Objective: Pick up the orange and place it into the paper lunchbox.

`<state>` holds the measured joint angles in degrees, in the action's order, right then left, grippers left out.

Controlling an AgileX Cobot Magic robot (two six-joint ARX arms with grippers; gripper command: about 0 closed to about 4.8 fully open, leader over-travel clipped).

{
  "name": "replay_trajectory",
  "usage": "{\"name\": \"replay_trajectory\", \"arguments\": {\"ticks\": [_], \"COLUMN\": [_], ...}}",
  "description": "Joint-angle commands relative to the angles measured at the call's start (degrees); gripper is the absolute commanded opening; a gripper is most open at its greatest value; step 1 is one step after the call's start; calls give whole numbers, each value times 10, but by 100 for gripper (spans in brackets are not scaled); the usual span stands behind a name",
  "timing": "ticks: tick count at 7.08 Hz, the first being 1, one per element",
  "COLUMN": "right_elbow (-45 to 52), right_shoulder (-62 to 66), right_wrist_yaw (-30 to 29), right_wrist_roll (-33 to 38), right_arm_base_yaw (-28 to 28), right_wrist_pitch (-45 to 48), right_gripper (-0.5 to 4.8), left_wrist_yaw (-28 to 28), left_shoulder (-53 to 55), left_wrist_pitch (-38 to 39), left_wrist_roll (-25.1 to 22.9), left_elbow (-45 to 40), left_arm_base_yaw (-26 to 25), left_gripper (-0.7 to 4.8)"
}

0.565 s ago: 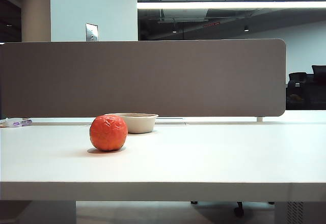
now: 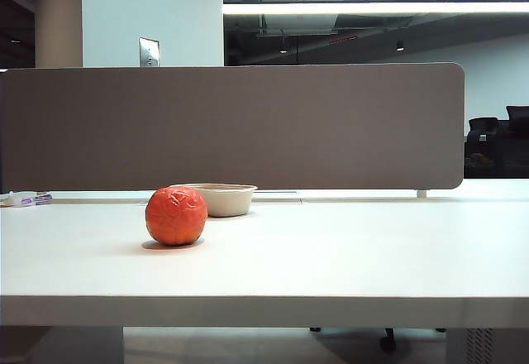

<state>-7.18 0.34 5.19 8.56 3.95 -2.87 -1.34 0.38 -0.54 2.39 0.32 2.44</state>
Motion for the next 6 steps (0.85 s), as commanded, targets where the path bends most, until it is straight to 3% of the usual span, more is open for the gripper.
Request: {"name": "replay_trajectory", "arguments": {"ticks": [1,3,4,5,6], "right_elbow": [-105,-131,-239,-256,-324], "right_shoulder": [45,67,195,222,365], "right_wrist_yaw": [4,-6,-91,-103,-191], "right_wrist_roll": [-16,-26,-45,-45,-45], "right_arm_base_yaw": [1,1,3,3,56], "right_wrist_pitch": [-45,-44,-20,0,80], "right_gripper": [-7,-7,-7,-7,-7], "left_wrist_yaw": [-4,-4,-5,-6,-6], "left_shoulder": [-2,-2,8,17,191], "left_wrist_pitch": [-8,-3,12,12,9], "left_wrist_roll": [43,43,79,89,88], "left_elbow": [26,42,103,116,256], "left_arm_base_yaw": [0,0,0,0,0], "left_gripper": [-6,-5,-6,-5,-5]}}
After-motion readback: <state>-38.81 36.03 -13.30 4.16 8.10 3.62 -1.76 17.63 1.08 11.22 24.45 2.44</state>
